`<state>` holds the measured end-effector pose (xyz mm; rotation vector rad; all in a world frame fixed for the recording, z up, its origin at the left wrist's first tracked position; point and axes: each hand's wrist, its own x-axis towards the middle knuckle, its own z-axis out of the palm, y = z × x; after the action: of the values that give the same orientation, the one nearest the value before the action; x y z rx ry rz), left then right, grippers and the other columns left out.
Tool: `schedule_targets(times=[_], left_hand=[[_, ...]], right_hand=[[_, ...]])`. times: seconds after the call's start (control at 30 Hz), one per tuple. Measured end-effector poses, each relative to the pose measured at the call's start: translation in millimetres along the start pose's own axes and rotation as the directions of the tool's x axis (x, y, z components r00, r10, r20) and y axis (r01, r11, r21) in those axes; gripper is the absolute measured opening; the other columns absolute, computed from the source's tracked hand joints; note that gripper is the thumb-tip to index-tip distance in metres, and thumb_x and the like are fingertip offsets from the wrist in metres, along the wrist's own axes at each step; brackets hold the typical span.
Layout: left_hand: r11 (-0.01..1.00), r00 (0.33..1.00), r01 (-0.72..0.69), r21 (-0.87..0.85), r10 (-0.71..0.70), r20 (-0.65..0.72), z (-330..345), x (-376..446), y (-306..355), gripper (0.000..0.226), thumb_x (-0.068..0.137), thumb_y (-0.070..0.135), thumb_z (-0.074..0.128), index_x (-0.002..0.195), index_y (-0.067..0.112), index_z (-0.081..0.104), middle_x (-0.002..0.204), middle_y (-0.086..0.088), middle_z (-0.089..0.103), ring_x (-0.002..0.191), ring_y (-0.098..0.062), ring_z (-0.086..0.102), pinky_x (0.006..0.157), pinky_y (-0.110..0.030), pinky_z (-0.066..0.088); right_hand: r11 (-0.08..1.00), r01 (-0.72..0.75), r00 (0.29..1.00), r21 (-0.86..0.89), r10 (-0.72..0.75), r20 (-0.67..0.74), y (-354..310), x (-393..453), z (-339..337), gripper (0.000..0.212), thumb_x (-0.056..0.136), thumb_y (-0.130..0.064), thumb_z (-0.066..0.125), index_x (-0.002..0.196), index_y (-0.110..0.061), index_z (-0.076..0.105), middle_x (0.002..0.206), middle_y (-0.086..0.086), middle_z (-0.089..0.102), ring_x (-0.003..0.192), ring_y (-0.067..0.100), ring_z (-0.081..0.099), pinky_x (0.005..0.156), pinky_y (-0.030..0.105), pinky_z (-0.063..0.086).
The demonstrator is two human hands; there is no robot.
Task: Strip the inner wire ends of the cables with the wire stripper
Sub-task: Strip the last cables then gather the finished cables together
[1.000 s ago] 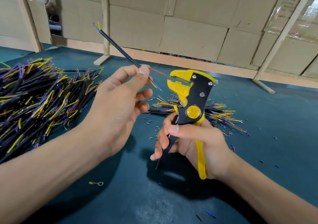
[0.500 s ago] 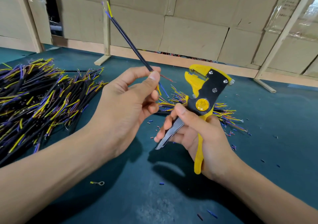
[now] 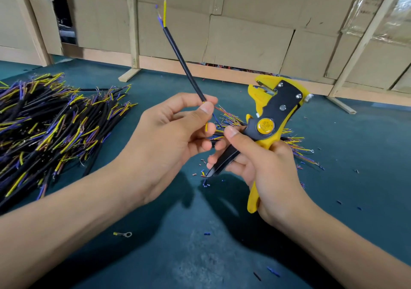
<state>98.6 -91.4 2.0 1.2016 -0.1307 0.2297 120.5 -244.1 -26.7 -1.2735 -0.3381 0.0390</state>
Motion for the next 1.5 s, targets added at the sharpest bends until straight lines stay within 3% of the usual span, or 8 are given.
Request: schedule_targets(times=[0.23,0.33,0.43,0.57,0.9,1.5], left_hand=[[0.988,0.997,0.077,-0.134,-0.075,0.015,-1,1,2,0.012,0.093,0.012,0.064,0.098,0.009,0.074,0.081,-0.005,0.061,0.062,-0.011,0.052,0.051,-0.022,0.043],[0.97,0.997,0.081,-0.229,-0.081,0.009,-3,3,7,0.011,0.094,0.013,0.063,0.1,0.012,0.072,0.085,-0.003,0.063,0.064,-0.008,0.054,0.053,-0.02,0.042],[0.939,0.995,0.09,-0.333,-0.096,-0.004,-4,6,11,0.009,0.092,0.016,0.064,0.099,0.016,0.069,0.085,0.0,0.064,0.063,-0.006,0.056,0.053,-0.018,0.044],[0.911,0.995,0.09,-0.403,-0.099,0.0,-6,5,13,0.007,0.091,0.019,0.065,0.097,0.021,0.067,0.084,0.004,0.066,0.067,-0.006,0.062,0.059,-0.022,0.052],[0.922,0.997,0.057,-0.383,-0.029,0.077,-2,2,12,0.006,0.095,0.018,0.06,0.096,0.018,0.066,0.084,0.003,0.063,0.066,-0.008,0.062,0.07,-0.032,0.059],[0.953,0.998,-0.062,-0.295,0.06,-0.018,3,-3,11,0.01,0.097,0.012,0.058,0.096,0.012,0.068,0.078,-0.001,0.063,0.064,-0.01,0.061,0.07,-0.034,0.06]], right_hand=[[1.0,0.008,0.998,0.012,-0.008,0.065,1,-3,3,0.009,0.084,-0.017,0.069,0.08,-0.009,0.069,0.075,0.019,0.068,0.064,0.041,0.067,0.067,0.05,0.059],[0.991,-0.06,0.97,0.117,0.03,0.24,2,-6,2,0.009,0.088,-0.011,0.065,0.081,-0.007,0.066,0.075,0.018,0.063,0.066,0.041,0.066,0.07,0.054,0.057],[0.973,-0.149,0.895,0.174,0.057,0.443,4,-8,2,0.008,0.09,-0.011,0.064,0.086,-0.005,0.063,0.077,0.016,0.063,0.069,0.04,0.067,0.075,0.061,0.056],[0.974,-0.185,0.831,0.134,0.082,0.551,5,-9,2,0.013,0.089,-0.016,0.069,0.093,-0.005,0.063,0.08,0.015,0.064,0.073,0.039,0.068,0.079,0.064,0.053],[0.968,-0.201,0.846,0.147,0.096,0.525,4,-9,2,0.008,0.09,-0.011,0.062,0.095,-0.004,0.062,0.08,0.018,0.064,0.072,0.039,0.067,0.077,0.057,0.056],[0.987,-0.143,0.865,0.071,0.09,0.494,5,-10,3,0.015,0.09,-0.016,0.064,0.078,-0.008,0.062,0.072,0.015,0.059,0.067,0.037,0.064,0.077,0.066,0.054]])
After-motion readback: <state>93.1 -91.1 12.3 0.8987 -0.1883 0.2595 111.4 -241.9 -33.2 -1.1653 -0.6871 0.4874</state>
